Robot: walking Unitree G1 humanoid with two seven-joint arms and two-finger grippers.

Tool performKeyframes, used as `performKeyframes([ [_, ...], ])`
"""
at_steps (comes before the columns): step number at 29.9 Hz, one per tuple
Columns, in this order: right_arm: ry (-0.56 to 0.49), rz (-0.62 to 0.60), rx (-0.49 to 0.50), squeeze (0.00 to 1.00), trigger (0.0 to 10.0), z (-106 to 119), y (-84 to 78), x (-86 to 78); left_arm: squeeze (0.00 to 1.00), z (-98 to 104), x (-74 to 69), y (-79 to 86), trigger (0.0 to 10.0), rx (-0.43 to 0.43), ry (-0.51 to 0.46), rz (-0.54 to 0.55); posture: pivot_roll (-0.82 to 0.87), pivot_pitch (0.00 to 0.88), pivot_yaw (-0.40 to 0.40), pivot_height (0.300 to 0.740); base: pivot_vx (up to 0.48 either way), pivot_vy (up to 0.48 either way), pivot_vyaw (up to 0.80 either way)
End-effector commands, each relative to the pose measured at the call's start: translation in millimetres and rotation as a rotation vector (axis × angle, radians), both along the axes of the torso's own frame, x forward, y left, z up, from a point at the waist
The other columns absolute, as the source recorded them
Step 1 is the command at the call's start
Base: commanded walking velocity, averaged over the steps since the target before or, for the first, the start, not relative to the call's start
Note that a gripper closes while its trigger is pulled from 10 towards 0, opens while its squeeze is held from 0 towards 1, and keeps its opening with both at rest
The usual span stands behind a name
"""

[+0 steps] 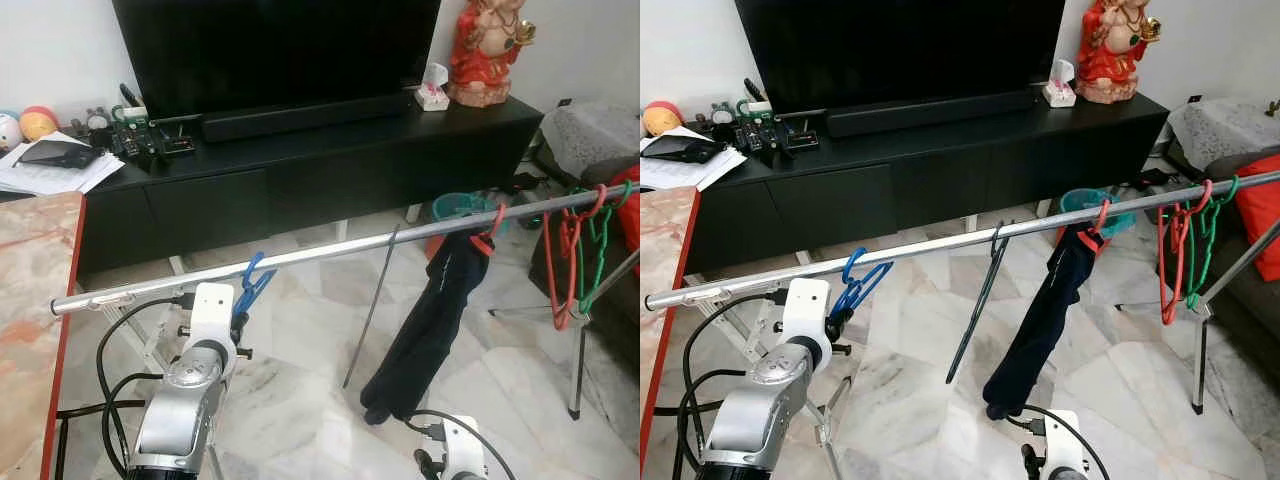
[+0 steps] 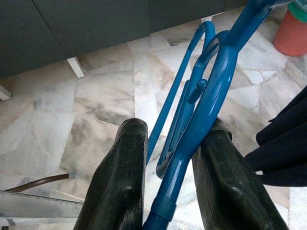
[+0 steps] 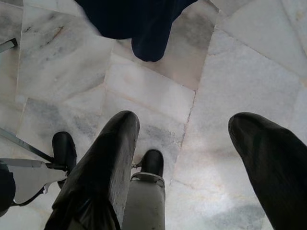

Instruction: Hang hanger

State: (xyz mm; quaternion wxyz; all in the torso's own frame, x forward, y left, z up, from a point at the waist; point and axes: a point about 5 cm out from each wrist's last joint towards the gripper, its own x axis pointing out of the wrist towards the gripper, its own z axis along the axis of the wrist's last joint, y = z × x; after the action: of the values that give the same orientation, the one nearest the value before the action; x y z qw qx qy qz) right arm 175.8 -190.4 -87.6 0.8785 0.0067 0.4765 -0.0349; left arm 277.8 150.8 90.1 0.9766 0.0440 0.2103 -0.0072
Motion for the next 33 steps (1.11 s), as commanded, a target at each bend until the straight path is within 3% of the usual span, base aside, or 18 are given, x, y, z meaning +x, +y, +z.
performKeyframes([
  [1,0.006,0.006,-0.006,0.0,10.0,0,-1.0,0.8,0.02,0,-1.4,-1.1,10.0,0.001,0.008,-0.011,0.06,0.0,-0.023,0.74,0.0,0.0,0.0],
  [2,0.006,0.007,-0.006,0.0,10.0,0,-1.0,0.9,0.17,1,-1.3,-1.6,10.0,-0.002,0.002,-0.019,0.06,0.0,-0.023,0.74,0.0,0.0,0.0],
  [3,0.006,0.008,-0.006,0.0,10.0,0,-1.0,0.9,0.53,4,-1.2,-2.3,10.0,-0.009,-0.015,-0.027,0.06,0.0,-0.023,0.74,0.0,0.0,0.0],
  [4,0.006,0.01,-0.006,0.0,10.0,0,-1.0,0.9,0.69,4,-1.3,-2.4,10.0,-0.012,-0.018,-0.026,0.06,0.0,-0.023,0.74,0.0,0.0,0.0],
  [5,0.006,0.011,-0.007,0.0,10.0,0,-0.9,1.0,0.69,5,-1.3,-2.5,10.0,-0.014,-0.019,-0.025,0.06,0.0,-0.023,0.74,0.0,0.0,0.0],
  [6,0.006,0.011,-0.007,0.0,10.0,0,-0.9,1.0,1.0,7,-1.3,-3.4,10.0,-0.014,-0.03,-0.037,0.06,0.0,-0.023,0.74,0.0,0.0,0.0],
  [19,0.006,0.017,-0.01,0.0,10.0,1,-1.0,1.4,1.0,19,-3.3,-7.9,10.0,-0.028,-0.094,-0.117,0.06,0.0,-0.027,0.74,0.0,0.0,0.0],
  [26,0.005,0.017,-0.011,0.0,10.0,1,-1.2,1.4,1.0,36,-5.2,-9.3,10.0,-0.04,-0.188,-0.178,0.07,0.0,-0.029,0.74,0.0,0.0,0.0],
  [29,0.005,0.021,-0.012,0.0,10.0,1,-1.1,1.5,1.0,48,-16.8,-5.9,10.0,-0.023,-0.213,-0.281,0.06,0.0,-0.027,0.74,0.0,0.0,0.0],
  [33,0.005,0.02,-0.012,0.0,10.0,1,-1.1,1.5,1.0,52,-24.3,1.5,10.0,-0.041,-0.236,-0.314,0.06,0.0,-0.027,0.74,0.0,0.0,0.0],
])
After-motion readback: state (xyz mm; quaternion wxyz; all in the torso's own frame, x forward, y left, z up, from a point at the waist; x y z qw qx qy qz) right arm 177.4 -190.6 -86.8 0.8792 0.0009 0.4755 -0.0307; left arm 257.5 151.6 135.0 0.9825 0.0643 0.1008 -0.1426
